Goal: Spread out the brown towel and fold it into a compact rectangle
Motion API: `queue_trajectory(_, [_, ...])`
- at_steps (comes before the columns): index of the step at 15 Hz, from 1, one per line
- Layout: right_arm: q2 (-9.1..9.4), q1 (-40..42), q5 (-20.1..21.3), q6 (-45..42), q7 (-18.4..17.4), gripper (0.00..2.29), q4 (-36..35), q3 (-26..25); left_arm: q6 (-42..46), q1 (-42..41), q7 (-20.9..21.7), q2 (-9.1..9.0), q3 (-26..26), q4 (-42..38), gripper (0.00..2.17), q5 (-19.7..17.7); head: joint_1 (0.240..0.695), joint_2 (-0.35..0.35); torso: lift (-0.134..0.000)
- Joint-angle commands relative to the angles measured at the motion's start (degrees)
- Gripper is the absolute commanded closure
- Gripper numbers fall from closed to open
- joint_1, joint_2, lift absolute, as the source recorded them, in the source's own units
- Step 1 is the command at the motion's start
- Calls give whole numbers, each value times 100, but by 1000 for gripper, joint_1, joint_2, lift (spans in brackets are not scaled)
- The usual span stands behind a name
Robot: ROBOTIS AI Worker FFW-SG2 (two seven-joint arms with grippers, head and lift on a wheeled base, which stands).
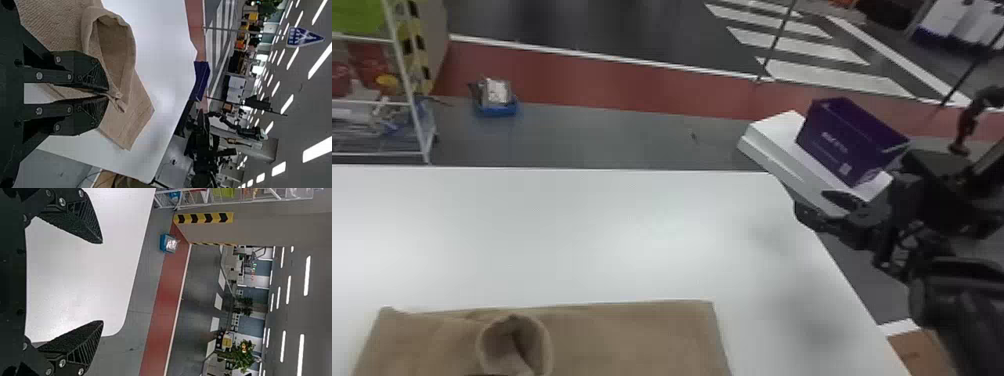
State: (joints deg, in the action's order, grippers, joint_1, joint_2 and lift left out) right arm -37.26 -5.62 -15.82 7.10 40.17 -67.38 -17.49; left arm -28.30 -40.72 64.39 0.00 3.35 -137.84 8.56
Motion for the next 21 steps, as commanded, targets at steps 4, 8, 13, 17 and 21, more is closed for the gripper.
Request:
queue_trajectory(4, [0, 0, -9, -28, 0, 174, 14, 0, -14, 3, -58, -15, -150, -6, 29, 23, 695, -350, -124])
queue_trajectory(8, [53, 264, 0, 253, 132, 174, -601, 35, -14, -14, -120, -15, 87, -24, 29, -91, 695, -350, -124])
queue_trajectory(13, [431, 852, -211, 2169, 677, 140, -2412, 88, 496, 240, -559, -15, 1476, 451, 29, -882, 695, -350, -124])
queue_trajectory(17, [729, 1072, -800, 5105, 668, 174, -3950, 290, 830, 1067, -1386, -15, 2732, 1295, 22, -1744, 695, -207, -124])
queue_trajectory(21, [844, 1257, -1556, 8181, 536, 188, -5488, 334, 742, 2007, -1394, -15, 3743, 2165, 19, -2192, 695, 97, -124])
